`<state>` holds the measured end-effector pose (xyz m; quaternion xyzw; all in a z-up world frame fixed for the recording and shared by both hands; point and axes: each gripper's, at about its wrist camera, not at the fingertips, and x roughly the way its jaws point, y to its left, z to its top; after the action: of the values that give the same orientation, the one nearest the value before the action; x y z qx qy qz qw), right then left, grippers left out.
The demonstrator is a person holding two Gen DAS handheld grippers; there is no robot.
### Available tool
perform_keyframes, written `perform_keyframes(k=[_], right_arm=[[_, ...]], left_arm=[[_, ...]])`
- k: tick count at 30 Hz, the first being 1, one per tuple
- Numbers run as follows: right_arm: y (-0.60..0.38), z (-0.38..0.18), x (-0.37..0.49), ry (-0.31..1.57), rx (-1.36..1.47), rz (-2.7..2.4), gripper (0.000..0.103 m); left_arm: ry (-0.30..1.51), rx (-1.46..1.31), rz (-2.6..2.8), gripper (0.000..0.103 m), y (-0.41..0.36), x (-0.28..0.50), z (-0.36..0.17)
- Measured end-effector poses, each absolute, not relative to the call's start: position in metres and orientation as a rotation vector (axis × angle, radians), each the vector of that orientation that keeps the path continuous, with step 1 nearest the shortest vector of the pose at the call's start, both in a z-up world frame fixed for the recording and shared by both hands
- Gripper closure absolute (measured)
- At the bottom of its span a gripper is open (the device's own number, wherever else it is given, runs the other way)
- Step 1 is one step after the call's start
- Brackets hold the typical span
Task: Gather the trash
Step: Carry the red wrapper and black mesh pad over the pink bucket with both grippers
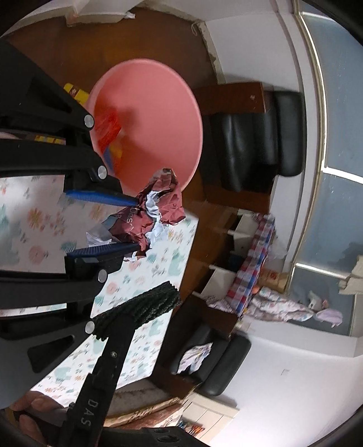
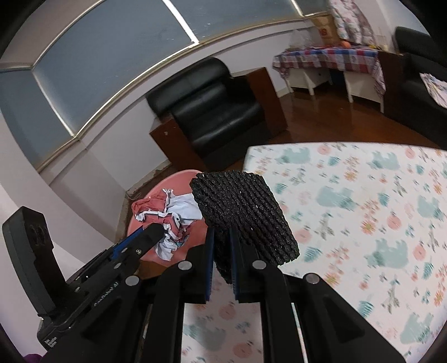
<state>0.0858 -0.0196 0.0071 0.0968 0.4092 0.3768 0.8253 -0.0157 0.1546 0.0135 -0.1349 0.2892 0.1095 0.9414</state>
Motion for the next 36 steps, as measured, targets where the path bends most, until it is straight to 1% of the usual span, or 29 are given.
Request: perform_keyframes(k=[11, 20, 30, 36], right_arm=[[0.045, 0.020, 0.096, 0.860, 0.189, 0.902, 0.093], [0.087, 0.014, 0.110, 0.877, 0.211, 0.965, 0.093], [0.134, -0.004, 0.122, 0.951, 0.248, 1.014, 0.092], [0.145, -0.016, 0.123, 0.976, 0.242, 1.001, 0.092]], left_arm=[[0.547, -0.269, 0.342, 0.077, 0.208, -0.023, 0.018], [0.532, -0.307, 0.385, 0.077, 0.244, -0.031, 0.012], [0.556, -0.301, 0.396, 0.077, 0.254, -0.024, 0.000], [0.562, -0.308, 0.388, 0.077, 0.259, -0.026, -0.006]])
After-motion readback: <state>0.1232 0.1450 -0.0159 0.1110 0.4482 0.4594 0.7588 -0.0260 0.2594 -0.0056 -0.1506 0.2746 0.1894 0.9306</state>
